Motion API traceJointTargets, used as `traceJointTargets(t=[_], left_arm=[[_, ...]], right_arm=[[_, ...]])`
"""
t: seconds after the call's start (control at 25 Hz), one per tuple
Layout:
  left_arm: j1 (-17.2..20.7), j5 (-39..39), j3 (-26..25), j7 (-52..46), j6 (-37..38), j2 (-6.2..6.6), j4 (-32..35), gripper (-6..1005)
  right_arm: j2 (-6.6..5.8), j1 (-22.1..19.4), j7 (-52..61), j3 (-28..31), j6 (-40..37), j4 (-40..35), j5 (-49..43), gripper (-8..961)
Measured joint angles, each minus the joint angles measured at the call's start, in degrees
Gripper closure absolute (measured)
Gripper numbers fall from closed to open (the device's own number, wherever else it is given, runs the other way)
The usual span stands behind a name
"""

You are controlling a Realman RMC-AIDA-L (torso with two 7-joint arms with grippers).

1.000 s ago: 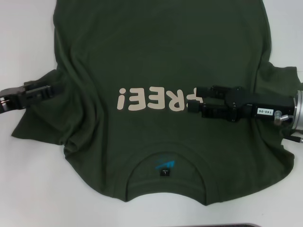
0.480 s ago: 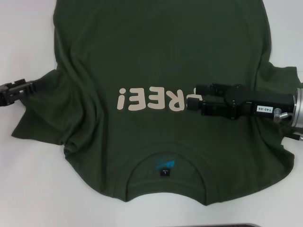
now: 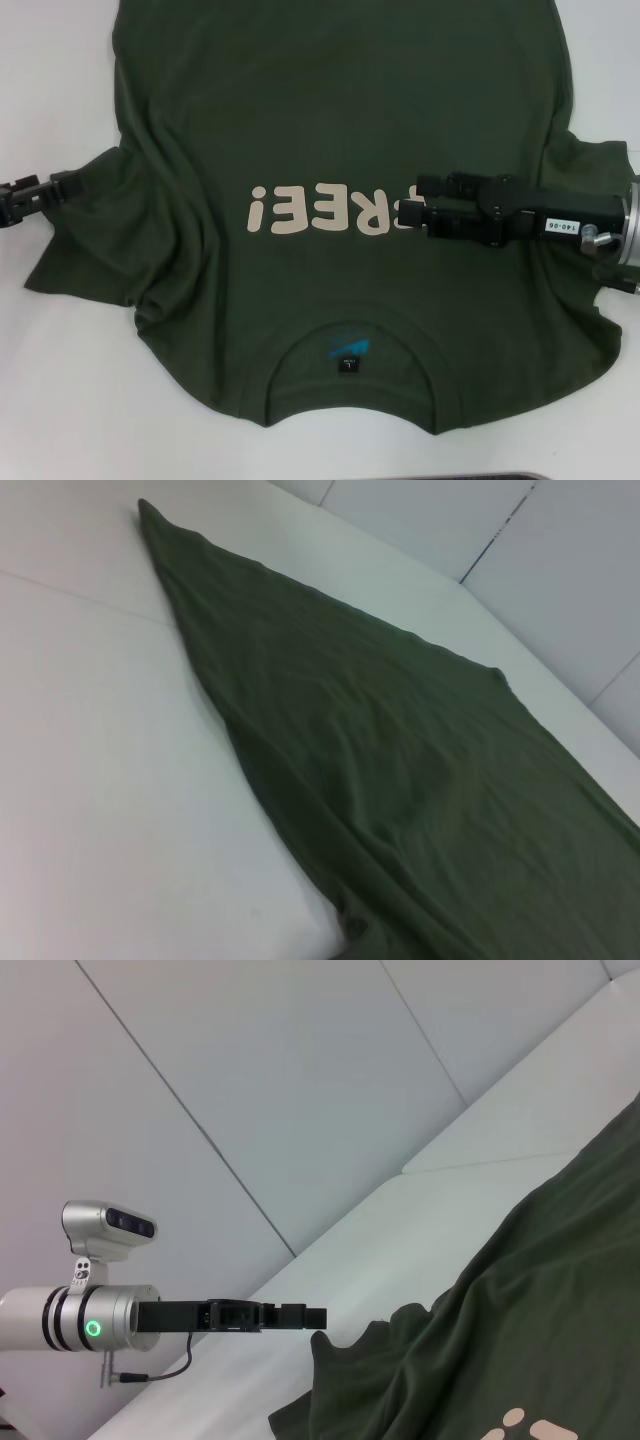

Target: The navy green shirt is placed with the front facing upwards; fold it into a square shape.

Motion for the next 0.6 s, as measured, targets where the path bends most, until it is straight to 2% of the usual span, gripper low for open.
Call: traceJointTargets(t=[0.6], left_arm=[[0.6, 1.5, -0.1, -0.3, -1.2, 0.0, 0.0, 199]], right_arm=[[-0.12, 0.0, 0.1, 0.4, 0.0, 0.0, 0.0, 131]])
